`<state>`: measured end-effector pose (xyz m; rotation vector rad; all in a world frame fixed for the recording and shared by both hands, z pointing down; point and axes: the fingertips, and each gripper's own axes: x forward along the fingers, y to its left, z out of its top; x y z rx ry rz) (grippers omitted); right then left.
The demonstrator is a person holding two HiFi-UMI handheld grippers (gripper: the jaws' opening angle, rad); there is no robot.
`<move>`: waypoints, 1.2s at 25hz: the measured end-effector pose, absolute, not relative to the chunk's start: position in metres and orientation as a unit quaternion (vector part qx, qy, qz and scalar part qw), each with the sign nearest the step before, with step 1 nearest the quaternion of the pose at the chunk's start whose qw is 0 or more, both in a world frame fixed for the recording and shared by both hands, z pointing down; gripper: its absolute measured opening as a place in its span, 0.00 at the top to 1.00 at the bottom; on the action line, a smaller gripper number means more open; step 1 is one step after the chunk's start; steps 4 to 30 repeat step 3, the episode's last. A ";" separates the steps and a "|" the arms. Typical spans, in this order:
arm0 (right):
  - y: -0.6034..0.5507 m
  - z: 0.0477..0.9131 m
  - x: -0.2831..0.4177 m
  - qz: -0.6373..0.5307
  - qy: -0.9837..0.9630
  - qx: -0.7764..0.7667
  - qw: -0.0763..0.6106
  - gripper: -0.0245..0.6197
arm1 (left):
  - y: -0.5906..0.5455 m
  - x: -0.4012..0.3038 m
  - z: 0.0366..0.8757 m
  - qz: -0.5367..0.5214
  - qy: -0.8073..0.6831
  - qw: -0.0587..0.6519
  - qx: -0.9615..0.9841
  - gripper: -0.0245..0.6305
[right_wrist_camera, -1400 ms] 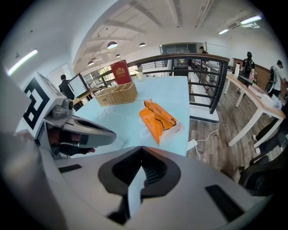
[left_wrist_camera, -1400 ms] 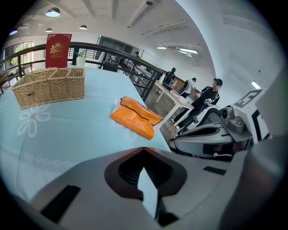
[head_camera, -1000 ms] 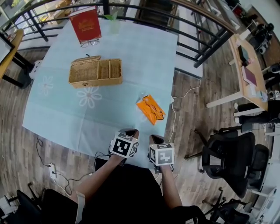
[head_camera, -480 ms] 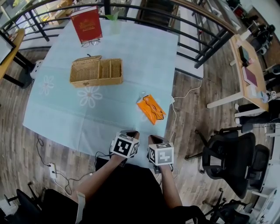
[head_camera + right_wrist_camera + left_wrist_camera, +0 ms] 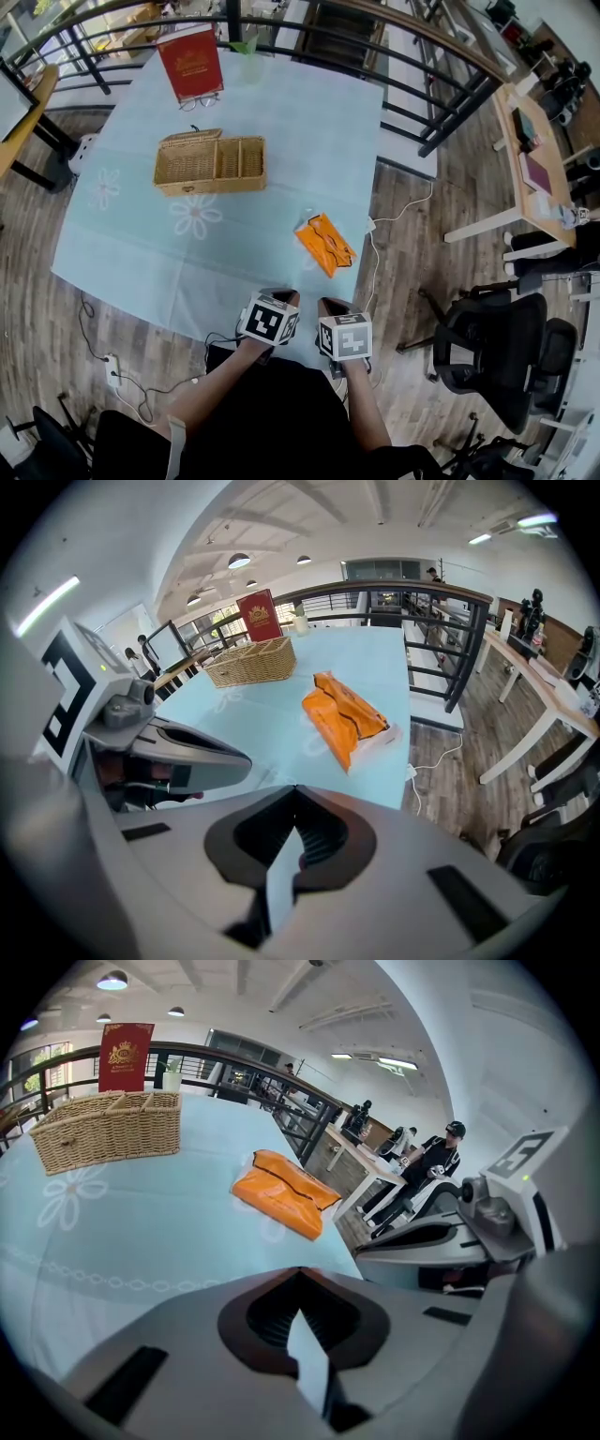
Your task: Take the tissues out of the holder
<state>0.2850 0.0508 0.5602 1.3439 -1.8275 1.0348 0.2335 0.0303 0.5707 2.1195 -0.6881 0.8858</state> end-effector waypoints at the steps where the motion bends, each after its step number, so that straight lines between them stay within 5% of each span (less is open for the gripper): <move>1: 0.051 0.560 0.285 0.394 -0.695 0.510 0.319 0.94 | 0.030 0.234 0.570 0.343 -0.267 0.363 0.824 0.95; 30: 0.052 0.560 0.284 0.394 -0.696 0.509 0.320 0.94 | 0.030 0.234 0.569 0.342 -0.267 0.363 0.824 0.95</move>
